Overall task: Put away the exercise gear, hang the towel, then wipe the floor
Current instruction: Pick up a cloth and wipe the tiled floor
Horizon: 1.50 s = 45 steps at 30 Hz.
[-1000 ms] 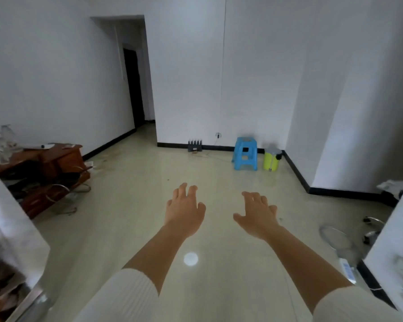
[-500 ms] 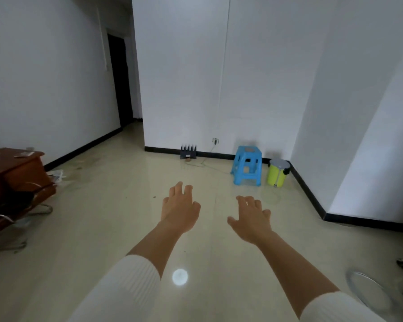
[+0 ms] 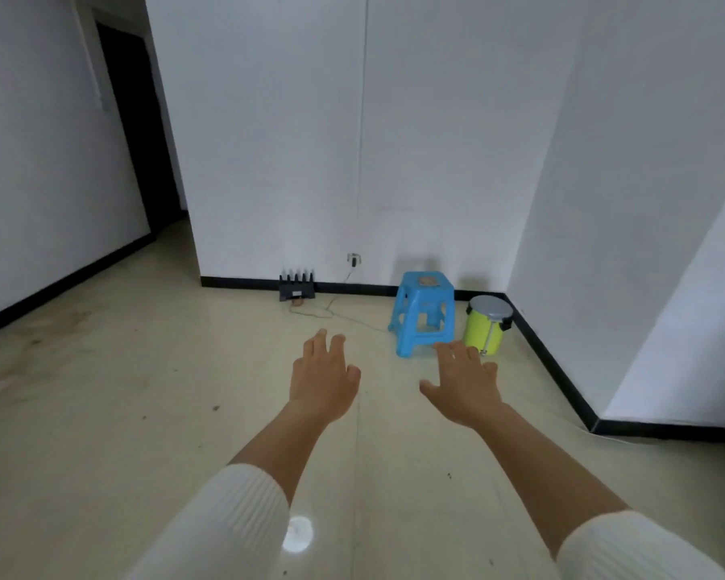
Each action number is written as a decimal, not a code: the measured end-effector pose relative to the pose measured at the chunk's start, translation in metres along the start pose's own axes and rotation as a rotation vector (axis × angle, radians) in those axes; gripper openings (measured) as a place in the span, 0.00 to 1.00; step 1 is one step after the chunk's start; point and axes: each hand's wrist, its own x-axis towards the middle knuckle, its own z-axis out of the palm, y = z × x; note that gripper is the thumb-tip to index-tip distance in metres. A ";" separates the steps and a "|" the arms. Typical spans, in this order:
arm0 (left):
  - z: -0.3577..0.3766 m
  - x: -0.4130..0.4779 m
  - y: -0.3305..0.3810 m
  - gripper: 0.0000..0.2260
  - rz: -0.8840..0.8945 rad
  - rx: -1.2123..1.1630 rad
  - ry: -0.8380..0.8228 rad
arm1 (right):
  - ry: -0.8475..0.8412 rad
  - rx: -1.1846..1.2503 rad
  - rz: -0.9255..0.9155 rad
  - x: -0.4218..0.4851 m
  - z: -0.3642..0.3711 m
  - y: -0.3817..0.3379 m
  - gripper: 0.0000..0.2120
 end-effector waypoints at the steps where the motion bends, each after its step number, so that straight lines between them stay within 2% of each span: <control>1: 0.009 0.034 0.004 0.24 -0.003 -0.001 -0.010 | -0.002 0.011 0.011 0.036 0.000 0.010 0.29; 8: 0.053 0.256 0.024 0.24 0.019 0.007 -0.015 | -0.052 0.033 0.030 0.251 0.014 0.047 0.29; 12: 0.083 0.390 0.031 0.24 -0.021 -0.082 -0.005 | -0.059 0.061 0.012 0.373 0.037 0.065 0.30; 16: 0.127 0.531 0.036 0.25 0.037 -0.088 0.012 | -0.043 0.091 0.069 0.513 0.062 0.090 0.29; 22: 0.196 0.722 0.057 0.25 0.113 0.047 -0.107 | -0.089 0.067 0.142 0.698 0.090 0.131 0.34; 30: 0.291 0.927 0.113 0.23 0.165 0.000 -0.208 | -0.098 0.068 0.226 0.907 0.111 0.216 0.29; 38: 0.407 1.119 0.161 0.25 0.130 -0.060 -0.318 | -0.249 0.109 0.275 1.104 0.170 0.310 0.28; 45: 0.497 1.243 0.167 0.23 0.081 -0.075 -0.403 | -0.359 0.156 0.301 1.239 0.235 0.350 0.23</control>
